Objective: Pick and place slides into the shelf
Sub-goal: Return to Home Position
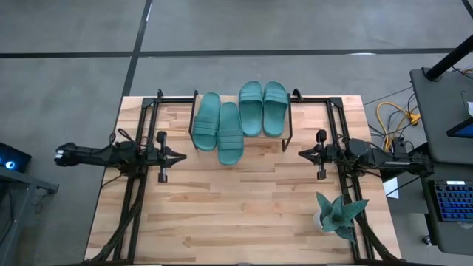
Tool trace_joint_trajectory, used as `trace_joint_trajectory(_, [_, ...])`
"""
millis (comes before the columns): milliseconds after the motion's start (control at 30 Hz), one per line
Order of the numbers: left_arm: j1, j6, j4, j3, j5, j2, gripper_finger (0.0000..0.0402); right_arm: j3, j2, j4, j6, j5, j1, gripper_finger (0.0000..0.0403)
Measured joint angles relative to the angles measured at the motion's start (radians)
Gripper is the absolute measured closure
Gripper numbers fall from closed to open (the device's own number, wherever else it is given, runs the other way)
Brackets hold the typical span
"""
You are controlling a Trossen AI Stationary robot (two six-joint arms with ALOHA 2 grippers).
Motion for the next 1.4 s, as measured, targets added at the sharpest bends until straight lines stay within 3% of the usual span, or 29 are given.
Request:
trace_joint_trajectory(167, [0.002,-0.023,-0.020,-0.029,0.012,-0.067,0.0400,0.000,-0.002,0.000,0.000,0.001,0.000,0.0394])
trace_joint_trajectory(267, [0.002,-0.027,-0.027,-0.059,0.017,-0.108,0.0401,0.000,-0.002,0.012,0.004,0.065,0.000,0.0394])
trace_joint_trajectory(533, [0.003,-0.052,-0.009,-0.070,0.065,-0.083,0.0401,-0.001,-0.002,0.015,0.009,0.075,0.000,0.0394])
trace_joint_trajectory(767, [0.003,-0.041,-0.010,-0.073,0.096,-0.083,0.0401,-0.002,0.020,0.004,0.045,-0.004,0.000,0.0394])
trace_joint_trajectory(1200, [0.003,-0.018,0.009,-0.074,0.087,-0.058,0.0402,-0.002,0.143,0.003,0.030,-0.003,0.000,0.0394])
trace_joint_trajectory(1400, [0.003,-0.019,0.011,-0.074,0.087,-0.056,0.0402,-0.003,0.136,0.027,0.029,0.000,0.000,0.0394])
